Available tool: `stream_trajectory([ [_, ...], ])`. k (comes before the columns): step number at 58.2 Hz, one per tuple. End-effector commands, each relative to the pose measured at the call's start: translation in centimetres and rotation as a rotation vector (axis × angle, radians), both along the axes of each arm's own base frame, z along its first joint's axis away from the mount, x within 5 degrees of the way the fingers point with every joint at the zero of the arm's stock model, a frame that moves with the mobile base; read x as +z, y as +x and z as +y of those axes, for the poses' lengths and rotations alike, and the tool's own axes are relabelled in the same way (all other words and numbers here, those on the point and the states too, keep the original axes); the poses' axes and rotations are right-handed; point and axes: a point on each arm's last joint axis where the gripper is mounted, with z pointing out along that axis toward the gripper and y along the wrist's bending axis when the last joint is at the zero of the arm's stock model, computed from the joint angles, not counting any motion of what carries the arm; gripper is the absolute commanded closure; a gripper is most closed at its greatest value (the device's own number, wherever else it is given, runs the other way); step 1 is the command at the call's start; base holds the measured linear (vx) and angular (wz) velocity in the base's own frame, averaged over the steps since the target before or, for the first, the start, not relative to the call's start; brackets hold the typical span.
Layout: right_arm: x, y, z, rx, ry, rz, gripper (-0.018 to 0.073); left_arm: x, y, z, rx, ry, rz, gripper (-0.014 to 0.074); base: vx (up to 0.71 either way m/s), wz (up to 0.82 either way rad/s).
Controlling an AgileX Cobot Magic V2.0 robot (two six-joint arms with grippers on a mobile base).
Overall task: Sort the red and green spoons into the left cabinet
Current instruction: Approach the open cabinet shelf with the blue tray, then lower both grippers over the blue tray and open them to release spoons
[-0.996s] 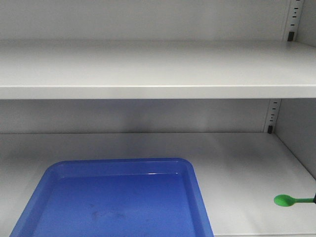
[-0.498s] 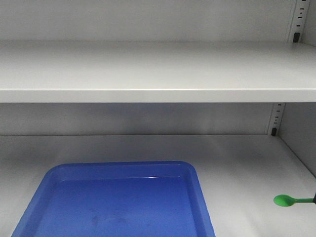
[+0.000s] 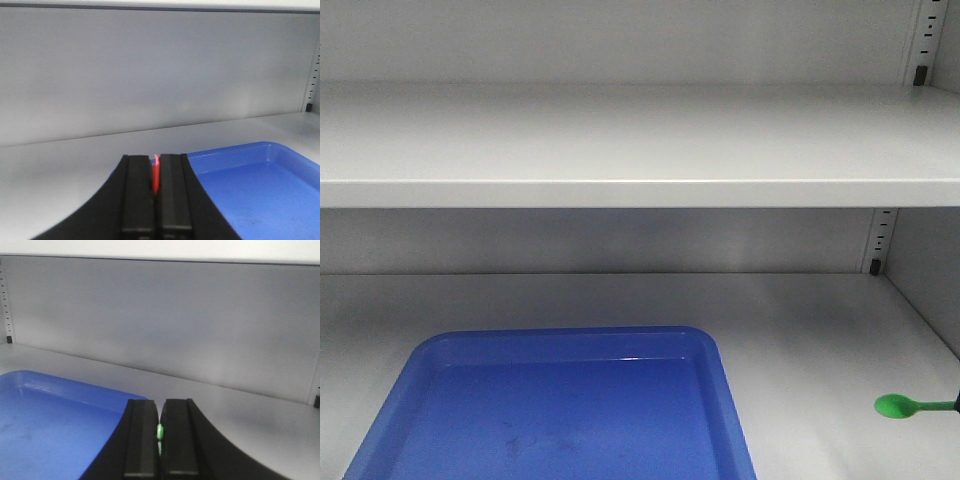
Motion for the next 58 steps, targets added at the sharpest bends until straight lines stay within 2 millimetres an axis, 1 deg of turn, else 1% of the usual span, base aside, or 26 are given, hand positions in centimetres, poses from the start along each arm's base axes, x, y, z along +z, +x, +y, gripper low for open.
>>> stream_trajectory([
  [1,0.9,0.3,-0.3,-0.037,-0.017,-0.027,0.0564,1.4,0.0,0.2,0.023,-0.037,-0.087,0.0596,0.0,0.0],
  [6,0.6,0.8,-0.3,-0.036,-0.019,-0.004,0.0564,1.5,0.0,0.2,0.025,-0.05,-0.091,0.0596,0.0,0.0],
  [17,-0.6,2.9,0.1,-0.009,-0.017,0.1,0.0564,1.8,0.4,0.3,0.047,-0.06,-0.131,0.0596,0.0,0.0],
  [26,-1.8,5.0,0.7,0.046,0.028,0.182,0.0564,1.1,2.3,-0.1,0.059,-0.045,-0.084,0.0596,0.0,0.0],
  [32,-1.7,6.1,1.4,0.118,0.021,0.155,0.0564,1.0,3.2,-0.2,0.078,-0.048,-0.091,0.0596,0.0,0.0],
  [39,-0.9,7.1,2.2,0.223,0.034,0.063,0.0564,1.1,4.0,-0.5,0.083,-0.068,-0.101,0.0596,0.0,0.0],
  [48,0.0,8.8,3.2,0.342,0.114,-0.031,0.0564,1.7,5.0,-2.2,-0.002,-0.02,-0.087,0.0596,0.0,0.0],
  [53,0.0,9.9,3.5,0.392,0.159,-0.034,0.0564,2.1,5.6,-3.5,-0.057,0.013,-0.1,0.0596,0.0,0.0],
  [58,-0.2,11.0,3.9,0.44,0.18,-0.026,0.0564,2.1,6.3,-4.7,-0.099,0.018,-0.085,0.0596,0.0,0.0],
])
